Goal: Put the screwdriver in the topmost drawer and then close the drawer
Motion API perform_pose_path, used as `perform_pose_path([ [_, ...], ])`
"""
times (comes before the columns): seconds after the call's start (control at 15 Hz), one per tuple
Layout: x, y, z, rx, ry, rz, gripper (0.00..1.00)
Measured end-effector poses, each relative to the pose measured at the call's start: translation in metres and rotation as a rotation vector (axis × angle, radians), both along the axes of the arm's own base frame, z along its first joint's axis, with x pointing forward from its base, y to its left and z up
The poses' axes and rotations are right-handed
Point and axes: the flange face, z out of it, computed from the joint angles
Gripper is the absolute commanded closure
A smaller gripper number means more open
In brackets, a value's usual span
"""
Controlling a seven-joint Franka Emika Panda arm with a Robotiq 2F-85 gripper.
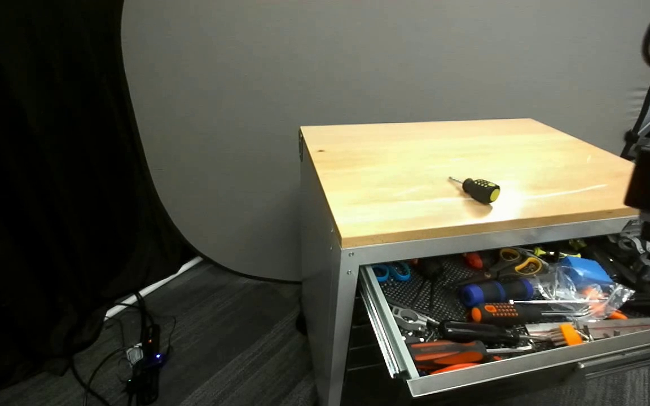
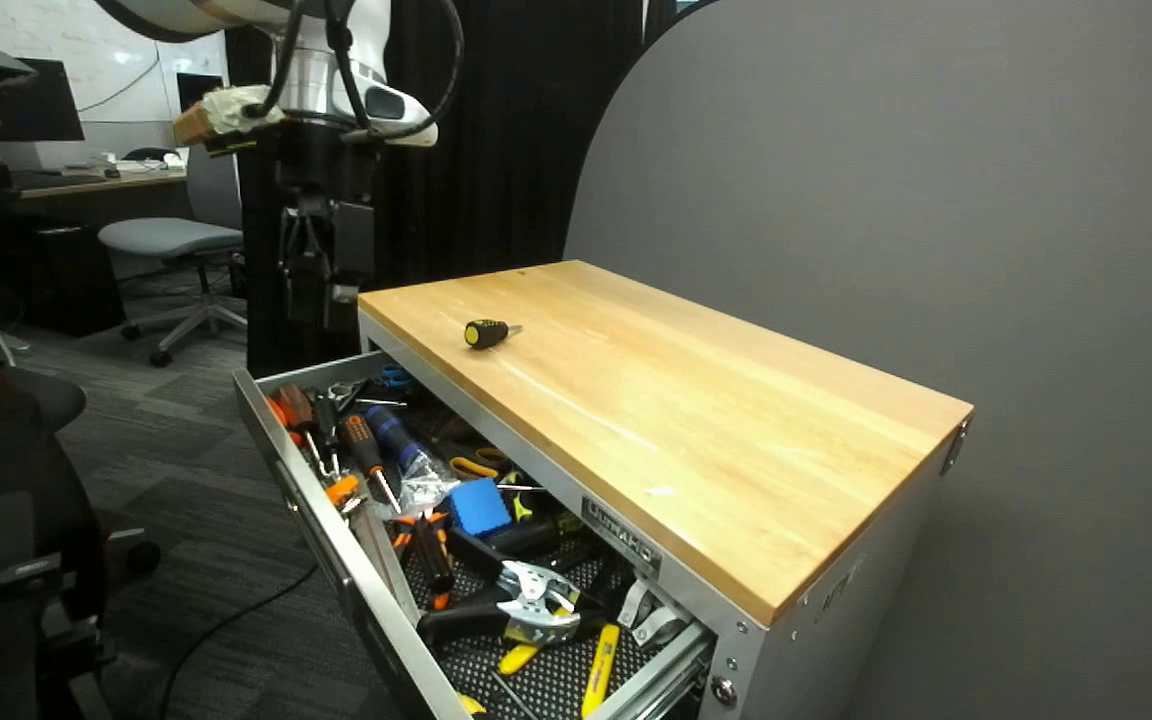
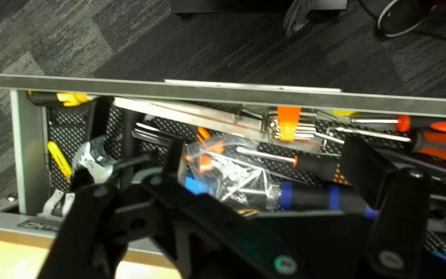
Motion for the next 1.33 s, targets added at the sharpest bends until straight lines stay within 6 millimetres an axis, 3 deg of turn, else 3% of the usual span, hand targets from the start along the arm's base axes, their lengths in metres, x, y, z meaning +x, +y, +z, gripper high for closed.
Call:
perform_pose_path([
  [0.13,0.024,0.020,-0.005,0.018,-0.020,-0.001,0.00],
  [0.33,0.063,0.034,-0.017,0.049,-0.039,-0.024,0.00],
  [0.73,0.138,0.031,-0.053,0.093,-0.041,-0.078,0.00],
  [1.0,0.173,0.035,-0.074,0.128,-0.018,-0.081,0.00],
  [1.2,0.193,0.044,-0.077,0.135,-0.021,-0.068,0.00],
  [1.27,0.198,0.048,-0.076,0.136,-0.025,-0.063,0.25],
  [1.33,0.203,0.051,-0.075,0.135,-0.030,-0.058,0.26],
])
